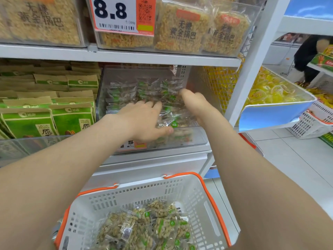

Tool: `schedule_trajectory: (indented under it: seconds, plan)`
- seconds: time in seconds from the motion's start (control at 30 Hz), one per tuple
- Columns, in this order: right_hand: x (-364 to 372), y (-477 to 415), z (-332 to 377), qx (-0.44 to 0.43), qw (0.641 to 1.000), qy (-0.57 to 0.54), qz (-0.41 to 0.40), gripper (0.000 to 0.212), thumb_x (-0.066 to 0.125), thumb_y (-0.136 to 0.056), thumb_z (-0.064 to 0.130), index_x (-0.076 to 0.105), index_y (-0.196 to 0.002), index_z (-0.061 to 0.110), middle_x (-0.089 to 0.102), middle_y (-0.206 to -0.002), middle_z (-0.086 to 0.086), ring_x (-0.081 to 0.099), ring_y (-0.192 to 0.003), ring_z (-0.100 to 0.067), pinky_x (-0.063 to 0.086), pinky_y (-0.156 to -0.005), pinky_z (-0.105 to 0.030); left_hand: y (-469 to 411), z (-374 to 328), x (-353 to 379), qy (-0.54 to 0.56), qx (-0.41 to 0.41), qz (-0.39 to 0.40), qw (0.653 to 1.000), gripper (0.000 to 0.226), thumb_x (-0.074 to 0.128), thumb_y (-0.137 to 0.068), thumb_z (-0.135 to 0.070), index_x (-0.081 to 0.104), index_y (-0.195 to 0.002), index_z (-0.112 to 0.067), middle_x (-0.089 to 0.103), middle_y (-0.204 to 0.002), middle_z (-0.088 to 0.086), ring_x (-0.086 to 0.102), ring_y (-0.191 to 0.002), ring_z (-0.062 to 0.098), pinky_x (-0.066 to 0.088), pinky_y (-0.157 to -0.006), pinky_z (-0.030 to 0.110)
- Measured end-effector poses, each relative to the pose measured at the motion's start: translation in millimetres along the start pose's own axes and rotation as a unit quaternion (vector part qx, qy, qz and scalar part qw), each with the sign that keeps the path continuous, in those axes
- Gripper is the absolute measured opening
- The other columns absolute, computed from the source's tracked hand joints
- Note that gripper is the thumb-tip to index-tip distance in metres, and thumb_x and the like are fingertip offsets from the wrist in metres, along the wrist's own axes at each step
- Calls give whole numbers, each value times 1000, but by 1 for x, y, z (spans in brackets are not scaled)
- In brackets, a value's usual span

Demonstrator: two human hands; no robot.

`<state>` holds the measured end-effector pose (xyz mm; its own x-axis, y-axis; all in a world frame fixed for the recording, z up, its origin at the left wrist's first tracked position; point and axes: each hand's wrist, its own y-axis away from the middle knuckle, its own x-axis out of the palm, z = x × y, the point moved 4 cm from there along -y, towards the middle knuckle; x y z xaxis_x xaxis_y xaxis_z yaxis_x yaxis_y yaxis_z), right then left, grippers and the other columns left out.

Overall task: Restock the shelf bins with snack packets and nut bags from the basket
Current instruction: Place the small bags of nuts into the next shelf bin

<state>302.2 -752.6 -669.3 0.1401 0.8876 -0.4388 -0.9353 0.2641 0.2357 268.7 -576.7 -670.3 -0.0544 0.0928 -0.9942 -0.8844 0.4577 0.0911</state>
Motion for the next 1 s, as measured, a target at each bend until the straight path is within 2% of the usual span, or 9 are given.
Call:
schedule_trajectory:
  seconds: [0.07, 0.17, 0.3, 0.4, 0.5, 0.63, 0.83, 0.9, 1.0]
  plan:
    - [2, -15, -5, 14, 999, -40, 16, 84, 55, -77, 52, 45, -151, 14, 52, -149, -8, 55, -128, -35, 46, -107, -53, 2, 8, -1, -9, 6, -22, 1000, 109, 22, -83, -95, 20, -165, -23, 41, -162, 8, 42, -145, 34, 38, -115, 55]
    - [9, -37, -12, 13, 998, -47, 31, 74, 53, -81, 45, 49, -149, 16, 56, -146, -10, 57, -114, -31, 49, -93, -45, 5, 15, 6, 4, -26, -14, 1000, 110, 18, -78, -100, 8, -166, -36, 28, -169, 9, 24, -154, 39, 25, -120, 59]
    - [14, -29, -10, 21, 997, -44, 54, 53, 59, -70, 39, 71, -116, 17, 71, -123, -10, 64, -101, -29, 51, -83, -43, 2, 15, 8, 9, -42, -2, 999, 114, 17, -76, -101, 5, -166, -32, 31, -167, 13, 30, -150, 42, 32, -117, 60]
    - [13, -15, -7, 18, 998, -34, 51, 45, 55, -84, 38, 68, -121, 15, 70, -118, -6, 59, -86, -20, 46, -75, -37, 3, 16, 6, 6, -38, -6, 999, 115, 16, -75, -101, 6, -166, -33, 31, -167, 12, 31, -150, 42, 32, -117, 60]
    - [11, -7, -5, 29, 999, -37, 1, 67, 48, -88, 42, 52, -147, 9, 59, -144, -13, 59, -105, -27, 48, -89, -41, 4, 15, 7, 19, -44, -8, 999, 115, 18, -74, -102, 6, -166, -33, 30, -168, 12, 29, -151, 43, 31, -118, 60]
    - [-3, -5, -4, 25, 993, 57, -100, 62, 42, -104, 40, 42, -153, 2, 48, -154, -19, 51, -135, -39, 42, -109, -41, 6, 12, 6, 20, -58, -28, 998, 114, 25, -77, -100, 21, -163, -24, 35, -163, 13, 36, -145, 43, 33, -116, 59]
    - [7, 7, -8, -16, 991, 135, -1, 64, 42, -104, 41, 37, -155, 2, 45, -155, -16, 47, -135, -36, 40, -96, -38, 14, 8, 11, 13, -83, -8, 996, 113, 21, -80, -97, 27, -160, -17, 36, -161, 15, 37, -143, 42, 34, -116, 59]
    - [2, 12, -10, -34, 990, 134, 11, 60, 43, -103, 43, 45, -147, 1, 53, -144, -16, 55, -124, -33, 39, -88, -36, 17, 11, 8, 24, -81, -14, 996, 114, 22, -79, -98, 29, -159, -17, 39, -160, 14, 39, -143, 41, 35, -115, 58]
    - [-9, 23, -9, -100, 977, 166, -87, 35, 46, -100, 37, 59, -98, 5, 63, -104, -15, 59, -89, -33, 38, -74, -34, 23, 9, 4, 27, -72, -55, 996, 105, 31, -84, -94, 35, -156, -17, 45, -155, 12, 43, -140, 38, 37, -115, 55]
